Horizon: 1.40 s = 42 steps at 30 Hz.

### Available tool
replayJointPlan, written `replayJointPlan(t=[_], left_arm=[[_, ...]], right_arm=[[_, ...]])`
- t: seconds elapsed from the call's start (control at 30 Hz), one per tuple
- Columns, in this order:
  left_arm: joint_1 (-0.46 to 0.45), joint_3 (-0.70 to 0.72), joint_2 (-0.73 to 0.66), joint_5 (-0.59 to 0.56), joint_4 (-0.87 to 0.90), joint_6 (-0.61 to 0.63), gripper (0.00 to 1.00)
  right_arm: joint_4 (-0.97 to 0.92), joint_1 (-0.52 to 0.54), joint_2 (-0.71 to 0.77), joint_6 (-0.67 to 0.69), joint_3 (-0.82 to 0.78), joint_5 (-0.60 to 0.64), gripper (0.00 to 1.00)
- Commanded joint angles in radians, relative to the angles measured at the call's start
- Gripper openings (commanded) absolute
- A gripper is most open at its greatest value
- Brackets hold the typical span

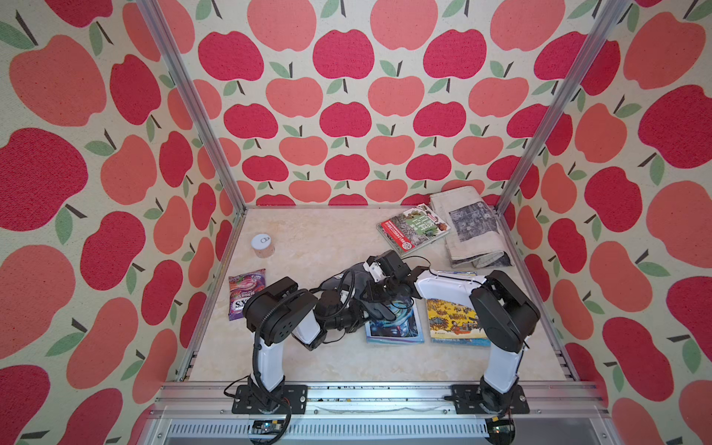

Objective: Wipe the cover of the book
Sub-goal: Wipe the dirt from the cover of the book.

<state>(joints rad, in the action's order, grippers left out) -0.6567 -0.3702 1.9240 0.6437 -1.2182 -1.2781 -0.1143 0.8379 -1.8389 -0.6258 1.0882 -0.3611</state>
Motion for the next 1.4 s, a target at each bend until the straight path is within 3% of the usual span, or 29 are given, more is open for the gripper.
replayJointPlan(t=[0.0, 0.43, 0.93, 1.13, 1.37], left_arm=[[0.006, -0.003, 0.007, 0.000, 0.088, 0.049, 0.00], [0.005, 0.001, -0.073, -0.019, 0.199, 0.084, 0.00], [0.017, -0.013, -0.030, -0.019, 0.172, 0.079, 0.00], [0.023, -0.019, -0.026, -0.012, 0.163, 0.072, 0.00], [0.033, -0.014, -0.064, -0.015, 0.203, 0.089, 0.00]], right_arm=[[-0.038, 0.018, 0.020, -0.027, -0.049, -0.015, 0.00], [-0.135, -0.121, -0.249, 0.009, 0.288, 0.092, 0.00], [-0.088, -0.321, 0.017, 0.076, -0.101, 0.154, 0.00], [-0.112, -0.400, 0.031, 0.099, -0.096, 0.156, 0.00], [-0.147, -0.402, -0.016, 0.132, -0.049, 0.164, 0.00]])
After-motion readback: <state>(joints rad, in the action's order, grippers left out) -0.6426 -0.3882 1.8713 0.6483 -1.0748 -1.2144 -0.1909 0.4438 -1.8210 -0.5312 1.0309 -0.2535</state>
